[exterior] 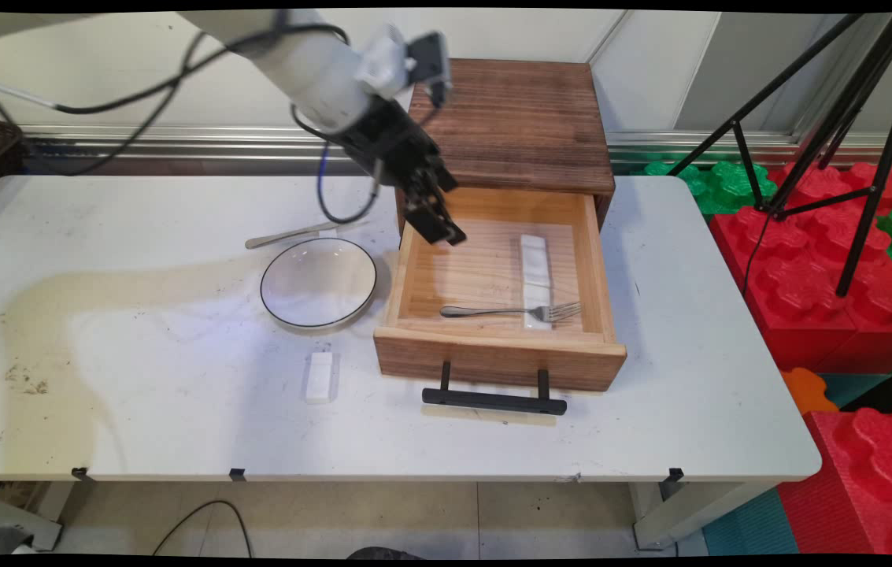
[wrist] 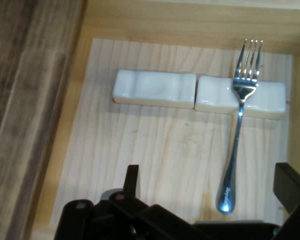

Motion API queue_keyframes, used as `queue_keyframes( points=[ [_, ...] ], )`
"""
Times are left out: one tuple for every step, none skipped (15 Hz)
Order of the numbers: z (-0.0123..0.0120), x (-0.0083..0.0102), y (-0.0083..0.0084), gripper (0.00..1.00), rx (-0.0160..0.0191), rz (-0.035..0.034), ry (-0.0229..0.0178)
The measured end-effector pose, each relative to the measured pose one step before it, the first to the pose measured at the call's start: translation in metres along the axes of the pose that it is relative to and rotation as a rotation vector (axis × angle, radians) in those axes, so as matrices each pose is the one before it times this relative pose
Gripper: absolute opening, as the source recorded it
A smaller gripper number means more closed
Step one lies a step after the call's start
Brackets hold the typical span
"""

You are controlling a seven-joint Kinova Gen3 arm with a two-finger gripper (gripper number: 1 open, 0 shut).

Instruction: Pick up the knife from the left of the white plate

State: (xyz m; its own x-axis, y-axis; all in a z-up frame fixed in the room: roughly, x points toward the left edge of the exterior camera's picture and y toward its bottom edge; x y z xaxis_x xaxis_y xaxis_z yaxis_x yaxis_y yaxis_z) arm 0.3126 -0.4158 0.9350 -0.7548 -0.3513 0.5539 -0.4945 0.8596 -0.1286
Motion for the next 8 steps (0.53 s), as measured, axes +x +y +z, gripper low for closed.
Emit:
queue_keyframes(
  points=[
    [-0.00769,-0.00412,-0.00028,1.0,0.00411,-0.00621,0.00749],
    [-0.01082,-0.00585,-0.00078,1.0,0.00592,-0.00881,0.01059],
    [-0.00721,-0.00419,-0.00046,1.0,0.00376,-0.00595,0.00596],
    [-0.0107,-0.0063,-0.00083,1.0,0.00625,-0.00917,0.00826],
    [-0.00698,-0.00453,-0.00049,1.0,0.00414,-0.00599,0.0039],
    [-0.01008,-0.00675,-0.00099,1.0,0.00656,-0.00891,0.00521],
    [-0.00654,-0.00472,-0.00051,1.0,0.0042,-0.00569,0.00246],
    [-0.00931,-0.00669,-0.00095,1.0,0.00616,-0.00765,0.00384]
  ],
)
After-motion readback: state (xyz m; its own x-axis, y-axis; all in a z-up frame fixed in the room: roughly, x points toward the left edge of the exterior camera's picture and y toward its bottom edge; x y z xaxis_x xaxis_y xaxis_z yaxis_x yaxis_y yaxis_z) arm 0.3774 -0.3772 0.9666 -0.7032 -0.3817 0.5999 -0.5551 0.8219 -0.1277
